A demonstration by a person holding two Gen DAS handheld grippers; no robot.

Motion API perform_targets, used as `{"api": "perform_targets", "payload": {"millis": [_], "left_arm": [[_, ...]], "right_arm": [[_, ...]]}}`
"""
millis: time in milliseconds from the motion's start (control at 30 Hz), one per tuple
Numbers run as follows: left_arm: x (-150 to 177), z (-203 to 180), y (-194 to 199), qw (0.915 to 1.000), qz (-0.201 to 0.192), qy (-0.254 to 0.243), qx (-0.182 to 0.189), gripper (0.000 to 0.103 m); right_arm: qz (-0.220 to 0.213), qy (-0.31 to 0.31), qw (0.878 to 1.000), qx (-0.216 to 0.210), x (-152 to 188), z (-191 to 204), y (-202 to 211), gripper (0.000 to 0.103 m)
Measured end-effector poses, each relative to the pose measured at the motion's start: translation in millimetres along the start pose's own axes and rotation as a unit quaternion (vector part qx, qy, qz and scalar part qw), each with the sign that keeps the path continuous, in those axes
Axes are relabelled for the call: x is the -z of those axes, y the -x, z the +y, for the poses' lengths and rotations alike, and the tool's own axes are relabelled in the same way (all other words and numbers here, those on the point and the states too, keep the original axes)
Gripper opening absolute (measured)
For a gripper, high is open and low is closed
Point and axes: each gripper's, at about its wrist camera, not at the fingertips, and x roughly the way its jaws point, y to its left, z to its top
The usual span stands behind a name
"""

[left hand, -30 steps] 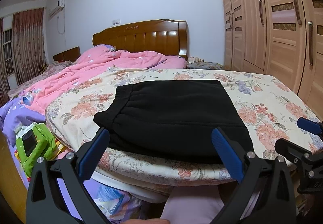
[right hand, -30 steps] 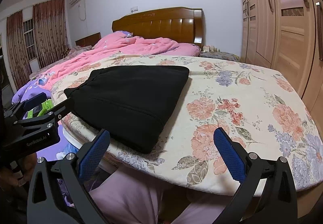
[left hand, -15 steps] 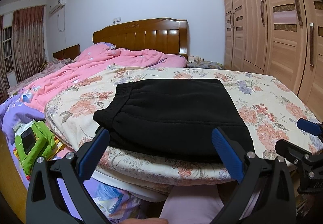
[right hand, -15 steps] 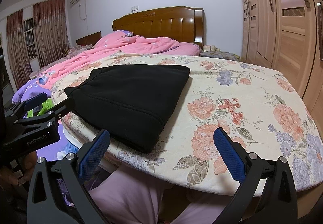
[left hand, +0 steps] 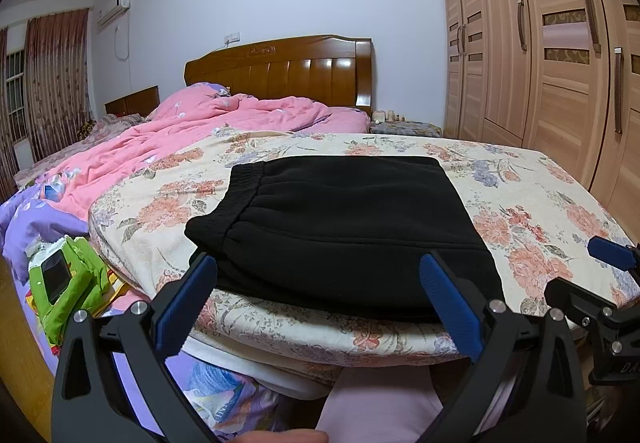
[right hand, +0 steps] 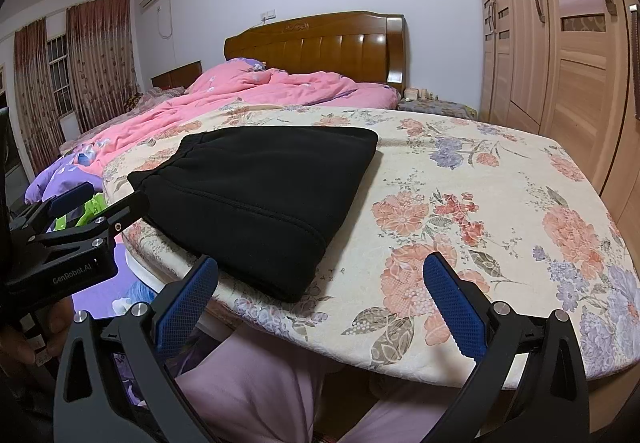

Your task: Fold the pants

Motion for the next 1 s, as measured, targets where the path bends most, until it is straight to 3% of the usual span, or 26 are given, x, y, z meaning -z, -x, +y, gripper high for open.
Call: {"api": "perform_targets", "payload": {"millis": [1000], "left_arm": [[0.7, -5.8, -3.6, 0.9999, 0.012, 0.003, -0.001, 0.101]], "right_arm": [[0.0, -0.002, 1.0, -0.002, -0.6, -1.0, -0.2, 0.099]]}}
